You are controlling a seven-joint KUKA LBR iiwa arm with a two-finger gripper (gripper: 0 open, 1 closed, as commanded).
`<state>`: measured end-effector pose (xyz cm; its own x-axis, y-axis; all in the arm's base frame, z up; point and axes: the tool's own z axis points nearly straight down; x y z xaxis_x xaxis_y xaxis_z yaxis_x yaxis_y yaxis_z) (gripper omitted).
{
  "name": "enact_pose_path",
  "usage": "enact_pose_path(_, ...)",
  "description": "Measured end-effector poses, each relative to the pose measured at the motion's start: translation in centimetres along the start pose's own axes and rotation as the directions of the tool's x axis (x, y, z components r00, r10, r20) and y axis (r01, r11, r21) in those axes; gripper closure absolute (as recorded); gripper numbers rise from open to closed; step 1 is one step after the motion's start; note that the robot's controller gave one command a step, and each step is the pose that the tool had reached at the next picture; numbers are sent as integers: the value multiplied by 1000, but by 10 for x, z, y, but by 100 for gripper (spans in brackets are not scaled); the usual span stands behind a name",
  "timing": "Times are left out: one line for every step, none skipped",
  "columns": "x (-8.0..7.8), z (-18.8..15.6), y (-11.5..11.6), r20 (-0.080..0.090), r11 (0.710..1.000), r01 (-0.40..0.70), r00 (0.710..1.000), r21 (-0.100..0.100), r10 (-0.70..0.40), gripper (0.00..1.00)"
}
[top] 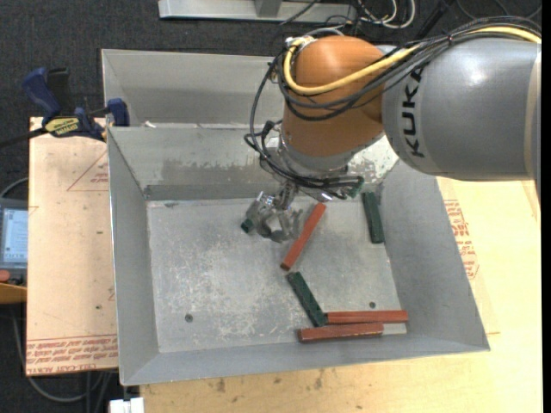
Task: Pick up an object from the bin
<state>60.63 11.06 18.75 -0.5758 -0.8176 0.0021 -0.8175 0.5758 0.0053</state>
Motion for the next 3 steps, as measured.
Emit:
enact_pose_path(-1,-4,-1,6,1000,0,1000,5,0,0)
enact_pose_path(10,112,-12,-1,996,-93,996,-1,93,0)
enact_pose_path(-6,-7,-39,10,996,92,996,14,-92,0)
